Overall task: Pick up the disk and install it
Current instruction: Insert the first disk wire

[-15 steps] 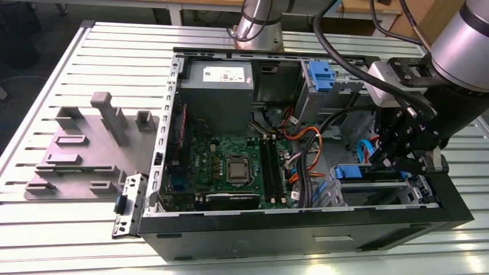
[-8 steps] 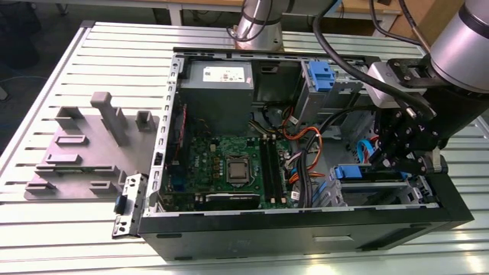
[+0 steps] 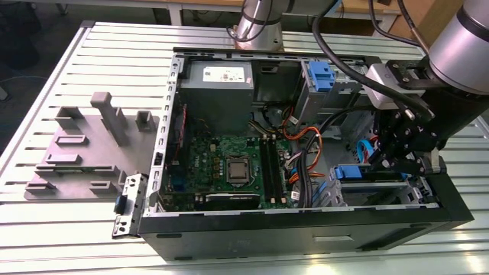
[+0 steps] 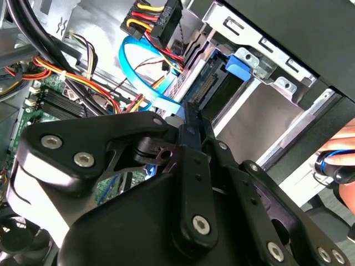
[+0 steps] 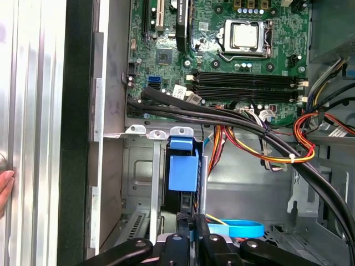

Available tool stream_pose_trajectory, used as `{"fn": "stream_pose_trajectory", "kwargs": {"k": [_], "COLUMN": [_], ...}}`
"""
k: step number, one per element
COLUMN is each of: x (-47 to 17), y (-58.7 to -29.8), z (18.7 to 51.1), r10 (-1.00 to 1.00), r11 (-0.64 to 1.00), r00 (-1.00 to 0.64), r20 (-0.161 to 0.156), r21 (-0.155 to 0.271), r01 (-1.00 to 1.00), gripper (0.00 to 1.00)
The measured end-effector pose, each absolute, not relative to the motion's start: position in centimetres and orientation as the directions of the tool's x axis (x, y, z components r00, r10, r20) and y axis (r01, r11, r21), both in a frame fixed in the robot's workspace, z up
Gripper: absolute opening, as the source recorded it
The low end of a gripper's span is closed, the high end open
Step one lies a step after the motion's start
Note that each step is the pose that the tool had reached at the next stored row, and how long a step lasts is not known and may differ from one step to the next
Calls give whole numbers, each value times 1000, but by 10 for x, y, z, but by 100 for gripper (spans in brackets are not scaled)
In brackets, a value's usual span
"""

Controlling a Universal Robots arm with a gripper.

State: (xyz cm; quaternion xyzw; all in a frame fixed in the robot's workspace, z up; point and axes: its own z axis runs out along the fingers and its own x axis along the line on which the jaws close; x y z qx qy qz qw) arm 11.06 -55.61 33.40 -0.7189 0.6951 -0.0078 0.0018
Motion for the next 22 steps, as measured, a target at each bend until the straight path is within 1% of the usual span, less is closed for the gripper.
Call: {"fn": "stream_pose_trajectory", "kwargs": {"k": [17,19,20,22], "x": [111,111,111,111], "y": [-556,-556,-556,-556], "z": [329,329,329,330], "r10": [-999,-999,-999,-999], "r11": [-34,-34,-34,-34], "r00": [34,34,34,34], "r20": [8,8,8,9], "r21": [-13,-13,-13,-13], "r01": [-999,-999,-999,-999], "gripper": [16,17,23,23]}}
